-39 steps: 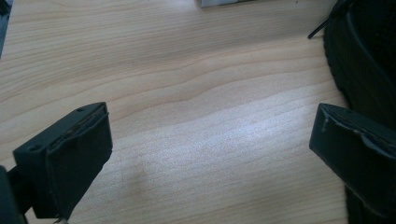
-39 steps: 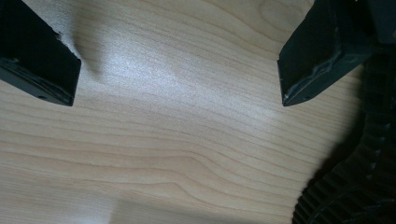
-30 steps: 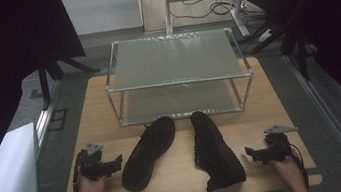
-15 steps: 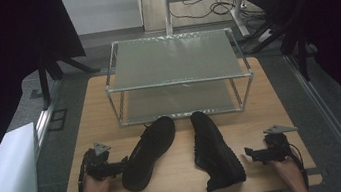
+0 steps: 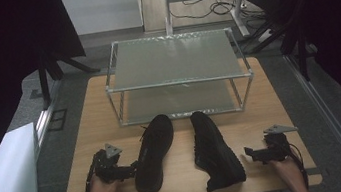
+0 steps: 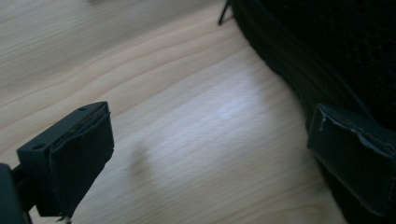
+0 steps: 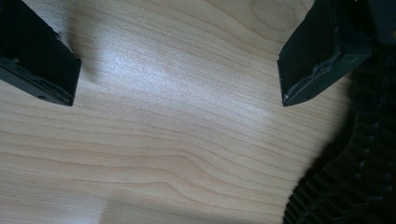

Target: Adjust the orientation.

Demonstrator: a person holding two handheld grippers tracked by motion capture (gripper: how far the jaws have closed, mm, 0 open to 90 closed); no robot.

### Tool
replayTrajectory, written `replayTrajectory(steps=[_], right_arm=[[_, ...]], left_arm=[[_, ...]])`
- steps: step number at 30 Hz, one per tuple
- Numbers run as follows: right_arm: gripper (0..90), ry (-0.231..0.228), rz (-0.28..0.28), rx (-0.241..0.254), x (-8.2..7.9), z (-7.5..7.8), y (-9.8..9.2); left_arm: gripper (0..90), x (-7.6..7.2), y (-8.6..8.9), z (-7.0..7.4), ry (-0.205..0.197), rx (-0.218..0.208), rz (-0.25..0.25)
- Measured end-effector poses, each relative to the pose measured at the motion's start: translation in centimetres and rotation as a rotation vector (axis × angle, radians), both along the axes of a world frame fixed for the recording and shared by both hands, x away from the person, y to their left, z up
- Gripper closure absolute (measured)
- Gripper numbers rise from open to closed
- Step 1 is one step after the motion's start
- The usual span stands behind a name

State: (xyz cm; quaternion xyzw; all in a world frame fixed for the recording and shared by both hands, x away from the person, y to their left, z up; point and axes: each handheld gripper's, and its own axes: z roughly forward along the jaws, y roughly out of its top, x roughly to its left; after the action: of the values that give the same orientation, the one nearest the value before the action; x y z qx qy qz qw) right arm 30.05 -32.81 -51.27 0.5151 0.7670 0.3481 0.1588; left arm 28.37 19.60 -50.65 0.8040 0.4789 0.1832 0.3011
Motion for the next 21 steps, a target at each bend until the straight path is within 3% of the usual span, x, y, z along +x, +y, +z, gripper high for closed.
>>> replayTrajectory(steps=[13,21], right_arm=[[0.0,0.001,0.001,0.012,0.0,0.0,0.0],[0.0,0.002,0.003,0.017,0.0,0.0,0.0]], left_arm=[[0.0,-0.3,-2.5,-0.1,0.003,-0.022,-0.066],[0.0,-0.2,-3.0,-0.2,-0.002,-0.032,-0.072]])
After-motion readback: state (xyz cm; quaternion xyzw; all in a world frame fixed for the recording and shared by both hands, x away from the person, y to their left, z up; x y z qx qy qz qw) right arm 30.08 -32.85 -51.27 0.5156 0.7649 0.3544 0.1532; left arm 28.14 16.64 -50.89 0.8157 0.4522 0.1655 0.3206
